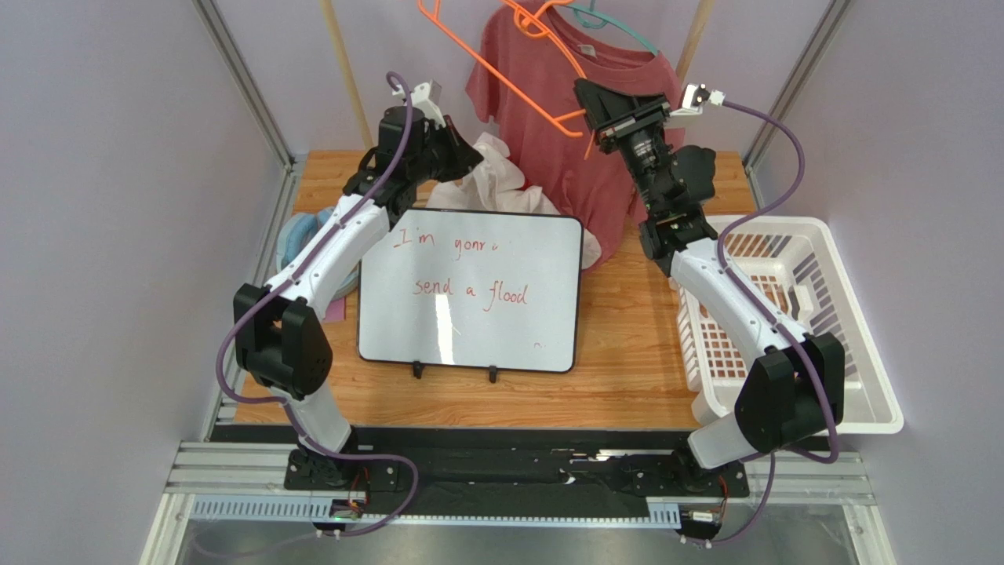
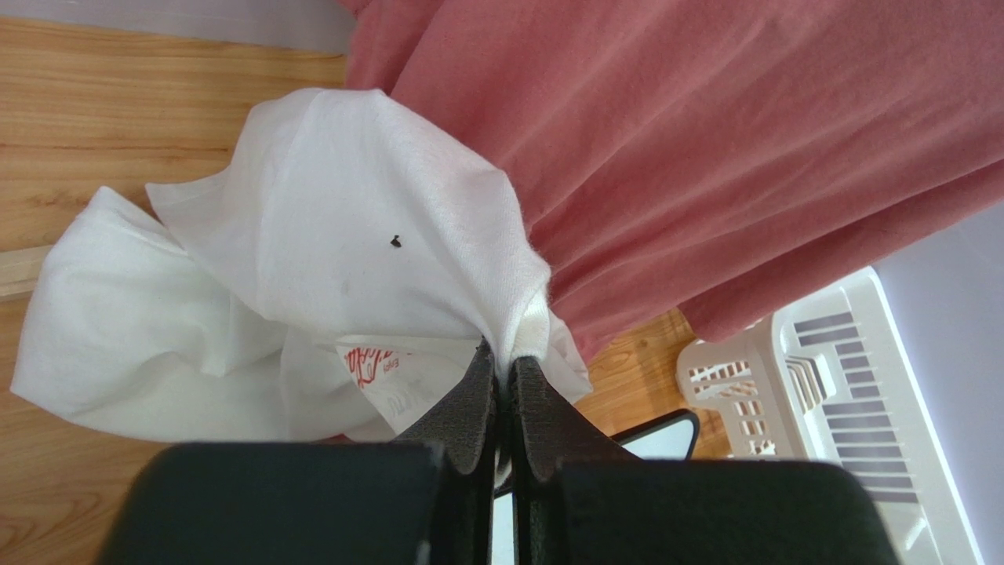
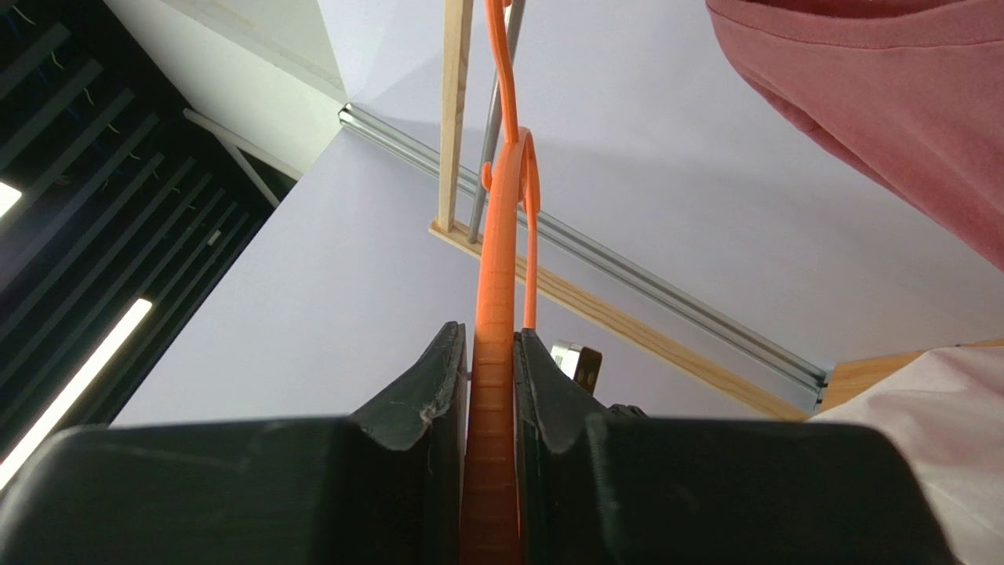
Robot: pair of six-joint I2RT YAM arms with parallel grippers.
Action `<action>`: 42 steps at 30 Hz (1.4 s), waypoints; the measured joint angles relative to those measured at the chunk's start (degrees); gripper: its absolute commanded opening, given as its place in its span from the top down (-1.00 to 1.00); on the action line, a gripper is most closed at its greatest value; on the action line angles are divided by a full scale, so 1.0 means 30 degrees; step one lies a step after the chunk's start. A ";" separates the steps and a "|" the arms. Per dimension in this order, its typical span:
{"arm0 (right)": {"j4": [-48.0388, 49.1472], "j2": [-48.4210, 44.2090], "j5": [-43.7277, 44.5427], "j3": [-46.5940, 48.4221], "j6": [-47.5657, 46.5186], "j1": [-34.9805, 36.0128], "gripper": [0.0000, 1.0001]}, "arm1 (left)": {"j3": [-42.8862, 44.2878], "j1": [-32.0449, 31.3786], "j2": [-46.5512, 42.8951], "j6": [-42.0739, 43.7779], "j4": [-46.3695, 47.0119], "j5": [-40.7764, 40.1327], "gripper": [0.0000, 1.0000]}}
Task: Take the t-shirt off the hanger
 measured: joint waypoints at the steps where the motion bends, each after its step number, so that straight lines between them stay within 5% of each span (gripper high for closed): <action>1: 0.0051 -0.0029 -0.0015 0.0000 0.0007 -0.0007 1.00 | -0.0015 0.0000 -0.0007 0.0000 0.0000 -0.0007 1.00; 27: -0.0984 0.3053 -0.0131 0.4080 -0.0313 -0.0058 1.00 | -0.0284 0.0000 -0.0138 -0.0007 0.0131 0.0036 1.00; 42: -0.9224 0.2885 0.3402 0.7876 -1.1970 0.3541 0.85 | -0.1129 0.0000 -0.0495 -0.0488 0.0634 0.0685 1.00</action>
